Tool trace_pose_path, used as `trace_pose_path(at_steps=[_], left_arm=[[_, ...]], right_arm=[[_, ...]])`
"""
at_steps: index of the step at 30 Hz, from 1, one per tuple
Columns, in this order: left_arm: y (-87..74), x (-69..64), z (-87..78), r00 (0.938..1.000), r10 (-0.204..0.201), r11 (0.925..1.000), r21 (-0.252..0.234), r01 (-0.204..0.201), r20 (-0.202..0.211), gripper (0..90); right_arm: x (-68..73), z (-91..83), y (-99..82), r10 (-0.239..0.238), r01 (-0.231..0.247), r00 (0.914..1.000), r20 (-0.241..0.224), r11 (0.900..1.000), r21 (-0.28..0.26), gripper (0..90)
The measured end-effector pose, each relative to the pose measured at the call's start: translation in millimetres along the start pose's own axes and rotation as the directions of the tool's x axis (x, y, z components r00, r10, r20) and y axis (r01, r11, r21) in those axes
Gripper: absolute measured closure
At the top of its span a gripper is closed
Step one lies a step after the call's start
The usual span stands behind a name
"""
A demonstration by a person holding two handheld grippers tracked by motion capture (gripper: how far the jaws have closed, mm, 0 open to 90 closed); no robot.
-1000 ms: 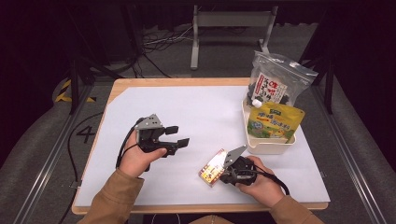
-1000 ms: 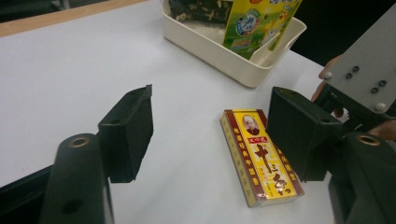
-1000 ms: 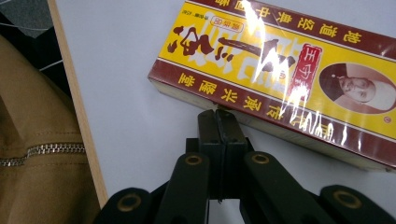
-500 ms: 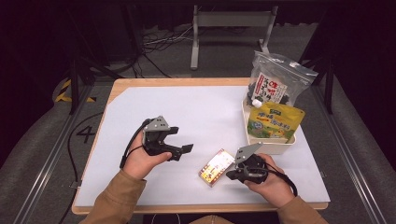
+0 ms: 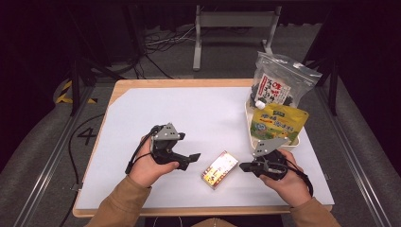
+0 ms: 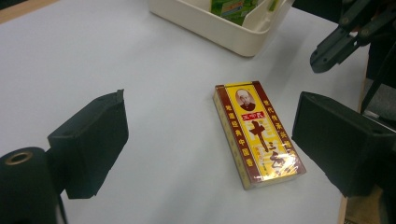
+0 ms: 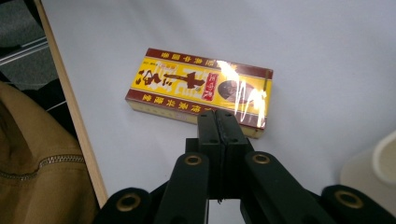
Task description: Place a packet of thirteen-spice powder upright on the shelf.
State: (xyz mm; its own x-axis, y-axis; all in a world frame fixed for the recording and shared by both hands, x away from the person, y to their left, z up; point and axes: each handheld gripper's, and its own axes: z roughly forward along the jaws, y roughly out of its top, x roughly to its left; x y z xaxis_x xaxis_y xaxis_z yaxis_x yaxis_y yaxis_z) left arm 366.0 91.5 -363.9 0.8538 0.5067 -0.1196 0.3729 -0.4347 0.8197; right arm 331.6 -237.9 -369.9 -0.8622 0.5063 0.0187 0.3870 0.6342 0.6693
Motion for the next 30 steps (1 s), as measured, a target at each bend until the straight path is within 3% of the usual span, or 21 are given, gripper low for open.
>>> trace_pose_path(at_steps=[6,14,30], left_arm=[[-3.2,-4.2,8.0,1.0000,-0.005,0.9995,0.032,0.005,0.006,11.4],[-6.3,-10.4,18.8,0.9998,-0.002,0.9986,0.053,0.001,0.021,11.1],[-11.4,-22.8,44.7,0.9989,0.009,0.9944,0.105,-0.013,0.046,12.7]], right_arm=[[-6.9,-15.2,-2.1,0.056,-0.051,0.9972,0.049,0.9933,-0.104,71.8],[-16.5,-34.2,-6.9,0.113,-0.089,0.9882,0.104,0.9726,-0.215,64.2],[-23.3,-42.7,-10.5,0.157,-0.119,0.9788,0.132,0.9594,-0.255,52.1]])
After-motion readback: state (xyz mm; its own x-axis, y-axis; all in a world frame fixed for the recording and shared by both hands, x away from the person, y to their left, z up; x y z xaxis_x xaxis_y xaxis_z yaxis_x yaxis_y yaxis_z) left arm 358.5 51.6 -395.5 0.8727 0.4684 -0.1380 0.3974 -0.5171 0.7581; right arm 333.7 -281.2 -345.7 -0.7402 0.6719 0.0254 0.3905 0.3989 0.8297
